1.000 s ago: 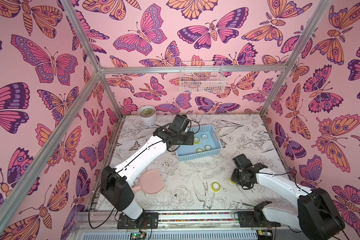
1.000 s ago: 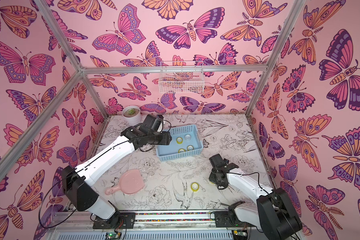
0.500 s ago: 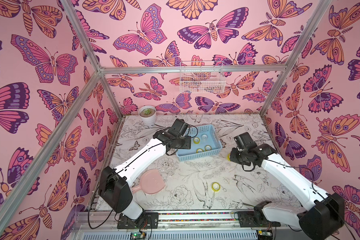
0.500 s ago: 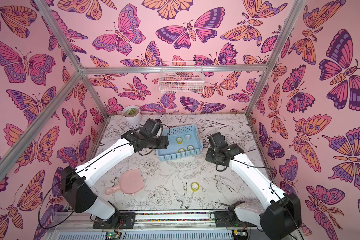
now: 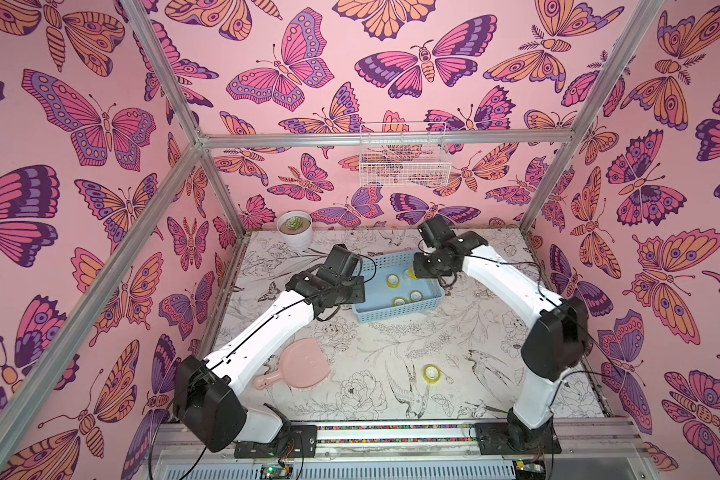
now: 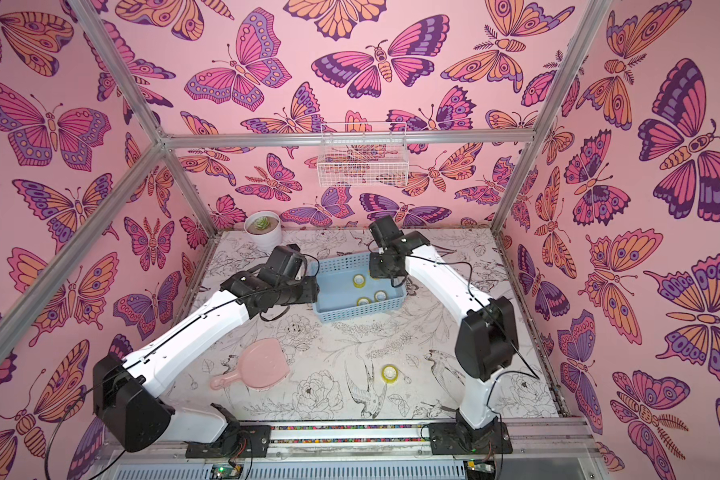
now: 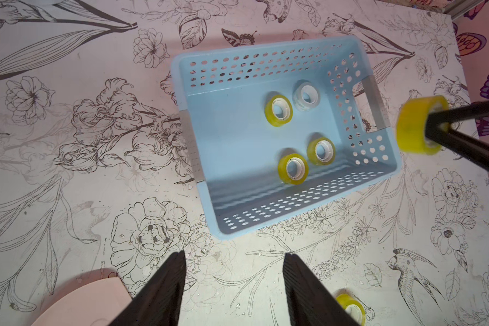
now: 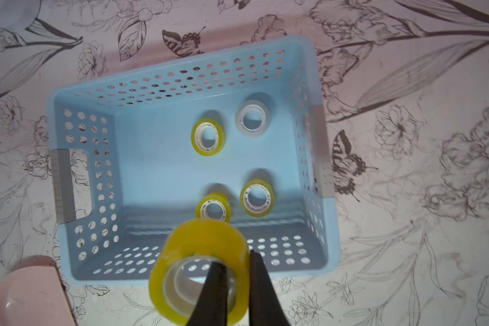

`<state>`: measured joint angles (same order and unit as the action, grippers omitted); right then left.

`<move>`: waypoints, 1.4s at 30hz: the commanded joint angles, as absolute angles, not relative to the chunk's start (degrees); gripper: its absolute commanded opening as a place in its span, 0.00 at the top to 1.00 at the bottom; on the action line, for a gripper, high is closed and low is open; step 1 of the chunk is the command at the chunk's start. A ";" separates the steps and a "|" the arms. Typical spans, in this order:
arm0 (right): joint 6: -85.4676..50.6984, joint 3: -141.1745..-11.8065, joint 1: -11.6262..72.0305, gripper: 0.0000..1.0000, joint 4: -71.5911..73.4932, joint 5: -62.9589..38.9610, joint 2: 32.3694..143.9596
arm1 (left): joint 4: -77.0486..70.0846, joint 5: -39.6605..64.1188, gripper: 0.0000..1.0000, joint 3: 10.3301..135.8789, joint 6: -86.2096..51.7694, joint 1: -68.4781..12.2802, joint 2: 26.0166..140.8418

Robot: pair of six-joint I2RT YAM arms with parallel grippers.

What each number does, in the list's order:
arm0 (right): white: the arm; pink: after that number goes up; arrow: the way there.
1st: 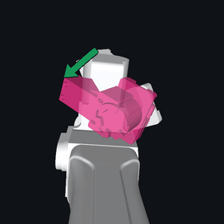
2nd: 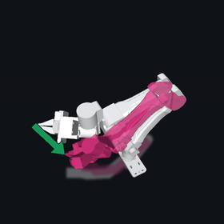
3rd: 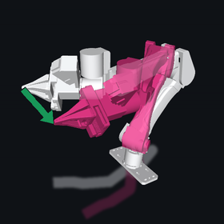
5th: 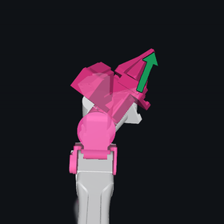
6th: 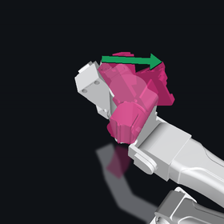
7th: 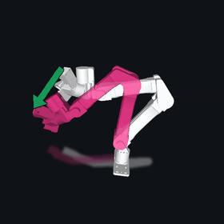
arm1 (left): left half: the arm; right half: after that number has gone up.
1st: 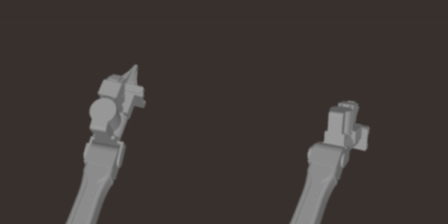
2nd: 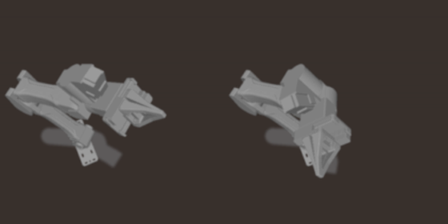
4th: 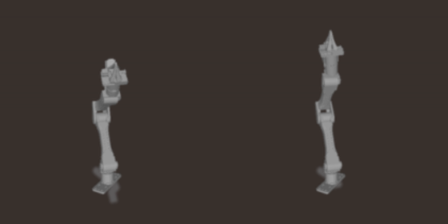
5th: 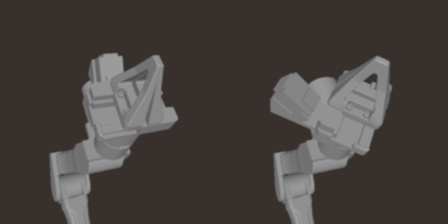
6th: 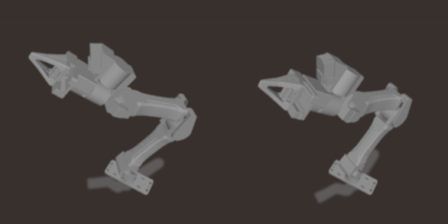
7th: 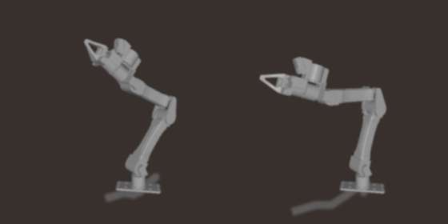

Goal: Put the transparent tape into the storage box
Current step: Place the tape in the storage box.

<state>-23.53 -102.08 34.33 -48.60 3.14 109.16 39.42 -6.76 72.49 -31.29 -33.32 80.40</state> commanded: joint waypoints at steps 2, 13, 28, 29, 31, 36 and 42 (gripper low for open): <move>-18.24 -111.17 36.24 1.00 -45.27 -0.32 117.36 | 39.64 -9.26 0.39 69.04 -33.18 -32.05 76.62; -13.73 -126.74 40.42 1.00 -43.54 -1.81 135.48 | 40.00 -8.98 0.39 67.05 -31.87 -30.41 75.37; -11.79 -131.40 41.31 1.00 -47.90 3.92 144.02 | 39.93 -7.41 0.38 68.09 -30.32 -29.18 76.59; -11.86 -131.40 41.31 1.00 -48.05 4.34 144.16 | 39.82 -7.30 0.38 68.14 -30.31 -29.10 76.74; -11.63 -131.40 41.39 1.00 -48.16 4.70 144.45 | 39.82 -7.29 0.38 68.20 -30.50 -29.09 76.98; -10.98 -132.01 41.40 0.98 -49.64 5.67 145.47 | 39.84 -7.03 0.38 68.20 -30.66 -29.09 77.14; -10.89 -132.86 41.70 0.90 -49.74 4.93 146.35 | 39.65 -6.88 0.38 68.37 -30.67 -29.09 77.56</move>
